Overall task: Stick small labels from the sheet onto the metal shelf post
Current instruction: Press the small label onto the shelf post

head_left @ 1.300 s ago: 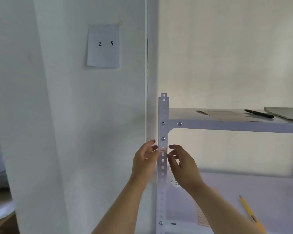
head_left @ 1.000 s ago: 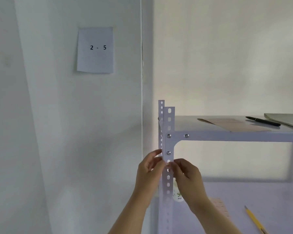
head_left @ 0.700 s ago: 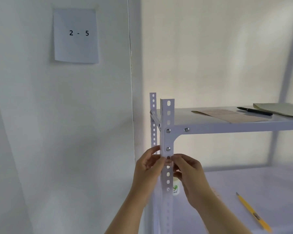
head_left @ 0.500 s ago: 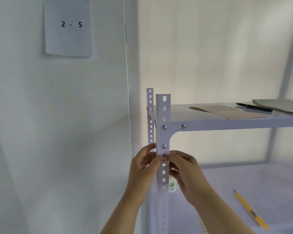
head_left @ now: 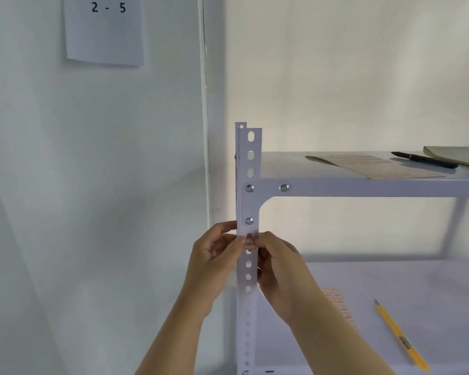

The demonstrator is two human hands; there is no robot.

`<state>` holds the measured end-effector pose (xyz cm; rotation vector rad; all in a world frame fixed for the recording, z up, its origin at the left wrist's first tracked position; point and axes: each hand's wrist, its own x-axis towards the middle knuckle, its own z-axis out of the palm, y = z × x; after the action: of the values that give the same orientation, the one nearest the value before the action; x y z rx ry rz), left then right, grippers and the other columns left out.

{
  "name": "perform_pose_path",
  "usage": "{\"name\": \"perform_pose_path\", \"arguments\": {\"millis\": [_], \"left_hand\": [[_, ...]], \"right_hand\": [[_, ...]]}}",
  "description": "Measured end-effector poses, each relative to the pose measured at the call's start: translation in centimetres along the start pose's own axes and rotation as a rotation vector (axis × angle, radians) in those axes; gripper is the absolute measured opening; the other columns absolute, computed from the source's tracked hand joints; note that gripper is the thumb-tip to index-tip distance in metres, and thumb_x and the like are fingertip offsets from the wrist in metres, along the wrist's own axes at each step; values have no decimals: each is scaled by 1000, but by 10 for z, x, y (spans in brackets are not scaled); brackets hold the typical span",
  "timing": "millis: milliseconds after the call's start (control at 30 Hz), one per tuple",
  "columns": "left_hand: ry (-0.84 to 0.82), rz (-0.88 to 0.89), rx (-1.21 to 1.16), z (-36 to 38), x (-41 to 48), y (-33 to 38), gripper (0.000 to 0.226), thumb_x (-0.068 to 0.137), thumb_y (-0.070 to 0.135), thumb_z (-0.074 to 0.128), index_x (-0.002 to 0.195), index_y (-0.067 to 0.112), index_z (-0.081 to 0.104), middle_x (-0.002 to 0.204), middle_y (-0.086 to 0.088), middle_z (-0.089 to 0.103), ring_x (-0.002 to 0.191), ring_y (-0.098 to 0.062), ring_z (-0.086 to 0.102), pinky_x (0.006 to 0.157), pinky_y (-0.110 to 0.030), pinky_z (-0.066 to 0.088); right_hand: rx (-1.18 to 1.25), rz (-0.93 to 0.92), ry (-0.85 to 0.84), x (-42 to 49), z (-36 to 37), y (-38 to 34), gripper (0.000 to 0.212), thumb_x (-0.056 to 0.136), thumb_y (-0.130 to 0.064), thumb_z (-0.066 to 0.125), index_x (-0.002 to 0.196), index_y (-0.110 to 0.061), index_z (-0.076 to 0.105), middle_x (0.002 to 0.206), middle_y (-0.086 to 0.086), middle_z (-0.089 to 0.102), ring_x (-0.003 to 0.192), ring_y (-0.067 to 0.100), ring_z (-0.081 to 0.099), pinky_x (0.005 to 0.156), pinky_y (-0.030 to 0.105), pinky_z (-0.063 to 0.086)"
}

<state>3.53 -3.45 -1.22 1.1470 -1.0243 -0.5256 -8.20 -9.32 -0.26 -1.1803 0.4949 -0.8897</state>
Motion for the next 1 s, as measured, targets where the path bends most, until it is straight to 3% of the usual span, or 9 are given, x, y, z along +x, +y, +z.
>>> {"name": "perform_pose_path", "arguments": {"millis": [133, 233, 367, 600, 800, 1000], "left_hand": [[-6, 5, 16, -2, 0, 0, 20, 95, 9, 62, 108, 21, 71, 86, 1, 81, 76, -8, 75, 63, -15, 53], [-9, 9, 18, -2, -1, 1, 19, 95, 9, 62, 108, 21, 71, 85, 3, 81, 77, -6, 74, 63, -14, 52], [-8, 10, 4, -1, -1, 0, 20, 94, 7, 62, 105, 22, 71, 81, 6, 80, 74, -2, 73, 61, -11, 51], [-6, 12, -19, -1, 1, -2, 20, 95, 5, 62, 109, 16, 70, 81, 5, 80, 75, -4, 74, 62, -12, 52], [-1, 6, -26, -1, 2, -5, 19, 94, 8, 63, 105, 22, 70, 81, 6, 79, 73, -3, 73, 61, -11, 51], [-7, 8, -30, -3, 3, -7, 20, 94, 8, 64, 110, 17, 69, 81, 6, 79, 74, -2, 73, 62, -11, 51]], "right_hand": [[35, -15, -2, 1, 2, 3, 26, 91, -9, 50, 98, 5, 70, 89, 18, 70, 80, 28, 64, 74, 39, 50], [81, -27, -24, 2, 2, 4, 23, 91, -6, 49, 90, 1, 71, 88, 19, 69, 76, 27, 64, 69, 36, 51], [119, -20, -38, 5, 2, 5, 23, 90, -7, 49, 95, 5, 68, 98, 32, 65, 88, 32, 61, 78, 43, 47], [183, -15, -57, 5, 3, 5, 29, 90, -4, 45, 75, -7, 70, 86, 17, 68, 79, 29, 62, 68, 36, 54], [234, -3, -72, 0, 5, 5, 40, 93, -7, 43, 75, -13, 78, 85, 13, 73, 74, 24, 67, 67, 33, 55], [237, -5, -39, 2, 5, 7, 30, 93, -10, 48, 87, -10, 77, 89, 15, 71, 80, 27, 64, 72, 36, 55]]}}
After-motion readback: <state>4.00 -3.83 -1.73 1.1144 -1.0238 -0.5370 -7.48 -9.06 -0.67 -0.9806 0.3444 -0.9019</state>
